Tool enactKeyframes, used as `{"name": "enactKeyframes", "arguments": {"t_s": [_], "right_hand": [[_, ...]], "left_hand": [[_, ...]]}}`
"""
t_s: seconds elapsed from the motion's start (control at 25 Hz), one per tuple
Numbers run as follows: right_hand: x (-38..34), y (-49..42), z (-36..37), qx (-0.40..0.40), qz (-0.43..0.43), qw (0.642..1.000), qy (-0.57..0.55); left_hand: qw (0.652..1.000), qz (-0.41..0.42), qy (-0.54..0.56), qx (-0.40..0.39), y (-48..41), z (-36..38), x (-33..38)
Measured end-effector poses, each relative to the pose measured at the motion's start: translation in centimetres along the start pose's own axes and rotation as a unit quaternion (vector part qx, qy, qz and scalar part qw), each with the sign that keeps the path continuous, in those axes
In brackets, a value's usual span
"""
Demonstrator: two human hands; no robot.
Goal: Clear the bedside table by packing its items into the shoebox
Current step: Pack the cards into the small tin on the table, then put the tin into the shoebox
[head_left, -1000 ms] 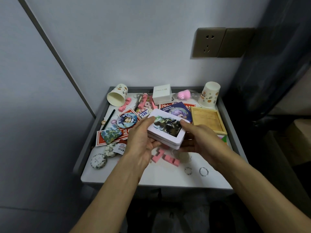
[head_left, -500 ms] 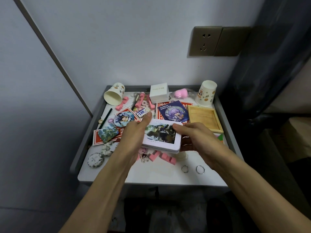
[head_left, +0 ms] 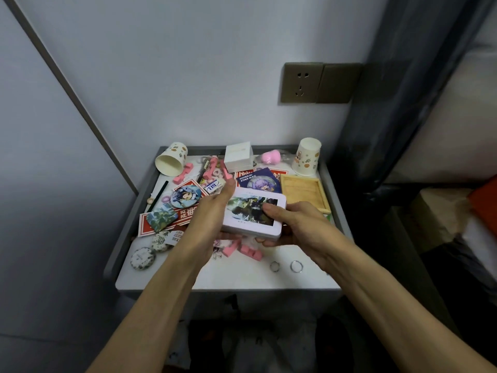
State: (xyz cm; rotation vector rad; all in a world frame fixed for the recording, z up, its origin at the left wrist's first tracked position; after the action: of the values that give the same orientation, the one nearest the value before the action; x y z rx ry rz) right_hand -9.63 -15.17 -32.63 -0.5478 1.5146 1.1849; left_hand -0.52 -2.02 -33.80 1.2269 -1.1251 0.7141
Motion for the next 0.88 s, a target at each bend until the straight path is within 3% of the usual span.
{"name": "enactKeyframes", "arguments": {"t_s": [0.08,0.2,0.32,0.4,0.52,0.68,0.76,0.88], "right_hand": [[-1.7,1.3,-2.1,0.026,0.007,0.999,-0.024],[-4.4,4.0,-4.9,0.052,0.003,0.998,-0.032],[-8.3,7.3,-9.3,0.1,-0.101,0.977,0.159],[-11.5,10.7,-12.2,0.115,-0.19,0.916,0.333],[-13.8,14.7,-16.4,0.139,-0.249,0.8,0.528],[-17.0,19.6,-25.1,0.242,-0.265,0.675,0.645],[-18.4,21.3,-30.4,0.283,-0.256,0.663,0.644],[-18.2,22.7,-40.5,0.37,-0.184,0.707,0.574]], "left_hand": [[0.998,-0.005,0.005,-0.06,2.0,2.1,1.1],[0.997,0.031,0.02,-0.065,4.4,4.4,3.8],[0.996,0.045,0.018,-0.077,7.3,8.1,6.0],[0.994,0.052,0.002,-0.101,9.5,11.8,7.2],[0.988,0.055,-0.009,-0.143,12.5,18.2,8.6],[0.964,0.033,-0.031,-0.262,17.6,29.7,9.7],[0.954,0.015,-0.021,-0.299,19.2,34.5,9.8],[0.957,0.061,-0.073,-0.273,19.5,39.9,9.2]]}}
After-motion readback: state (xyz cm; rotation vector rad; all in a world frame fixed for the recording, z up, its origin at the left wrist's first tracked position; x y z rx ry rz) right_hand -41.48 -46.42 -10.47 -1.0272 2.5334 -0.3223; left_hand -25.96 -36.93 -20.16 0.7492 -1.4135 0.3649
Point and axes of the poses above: each hand's wrist, its own y-axis away from the middle knuckle, its own z-axis out of the palm, x = y × z, the point moved 9 cm from there along -y, towards the middle knuckle, and after that the axes turned 10 degrees about x, right-handed, at the moved point
